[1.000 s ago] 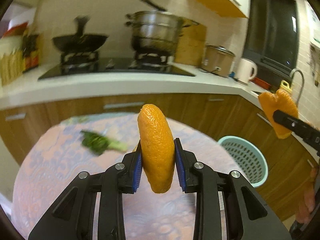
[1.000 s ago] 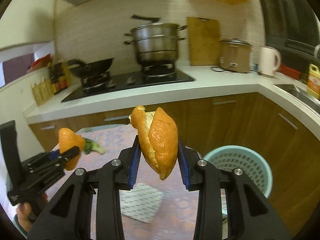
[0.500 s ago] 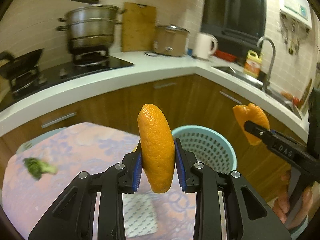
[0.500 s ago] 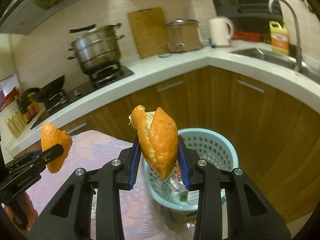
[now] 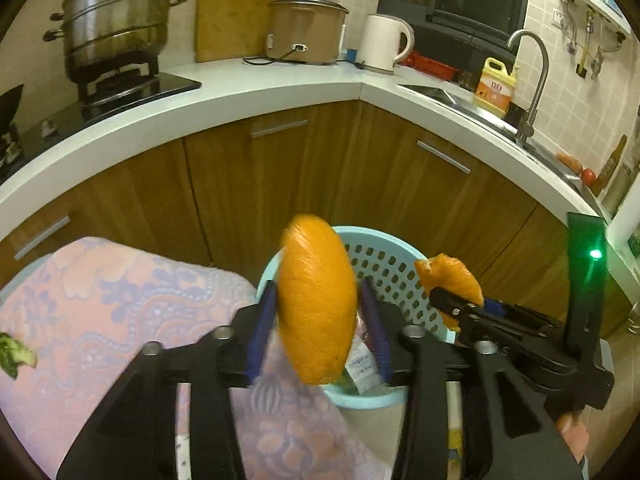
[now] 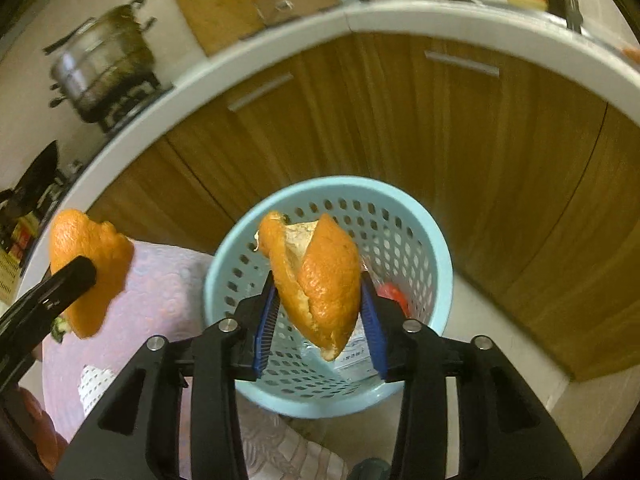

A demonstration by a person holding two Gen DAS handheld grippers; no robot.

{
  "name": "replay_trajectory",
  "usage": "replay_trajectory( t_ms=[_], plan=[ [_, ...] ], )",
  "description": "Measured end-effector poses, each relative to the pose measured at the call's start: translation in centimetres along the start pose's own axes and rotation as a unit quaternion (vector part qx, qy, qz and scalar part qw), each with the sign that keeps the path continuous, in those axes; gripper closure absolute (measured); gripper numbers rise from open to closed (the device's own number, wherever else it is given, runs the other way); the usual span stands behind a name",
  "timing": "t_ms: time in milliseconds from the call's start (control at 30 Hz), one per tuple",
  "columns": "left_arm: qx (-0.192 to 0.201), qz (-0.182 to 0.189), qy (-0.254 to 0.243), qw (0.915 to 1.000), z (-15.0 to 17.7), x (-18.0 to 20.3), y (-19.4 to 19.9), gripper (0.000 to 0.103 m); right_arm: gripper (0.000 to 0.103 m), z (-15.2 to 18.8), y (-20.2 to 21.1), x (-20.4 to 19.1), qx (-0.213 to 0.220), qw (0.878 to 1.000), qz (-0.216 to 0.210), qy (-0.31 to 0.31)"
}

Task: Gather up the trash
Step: 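Open both tools to drop the peels into the wastebasket, then move both tools back over the table toward the white heart-print napkin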

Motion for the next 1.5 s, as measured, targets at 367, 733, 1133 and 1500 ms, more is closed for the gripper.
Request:
replay_trajectory(
  t_ms=[367, 733, 1133, 1500],
  plan=[
    [0.019, -0.017, 0.016, 0.9995, 0.7, -3.6, 1.8, 0.040, 0.052, -0.1, -1.3, 0.8, -0.015, 1.000, -0.017, 0.006],
    [0.086, -0.050, 0.042, 0.9941, 3.0, -9.3, 11.0, 0.040, 0.047, 1.3, 5.7, -8.4, 0.054, 0.993, -0.066, 0.087],
    [0.116, -0.131, 0.133, 0.9756, 9.8, -20.5, 16.3, 0.037, 0.038, 8.9, 8.3, -23.8, 0.110, 0.965, -0.102, 0.214],
    [0.114, -0.169, 0.176, 0.9631, 14.0, -25.8, 15.1, 0.037, 0.029, 14.9, 7.1, -28.8, 0.149, 0.944, -0.102, 0.275]
  ],
)
Point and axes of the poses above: each gripper's, at about its wrist camera, not at the fingertips, and y roughly against the way its jaws point, x to its right, z to its underside, the point moved 1 cm from there along -y, roughly the way its jaws point, and after that the axes turned 10 degrees about y, right-handed, at the moved point
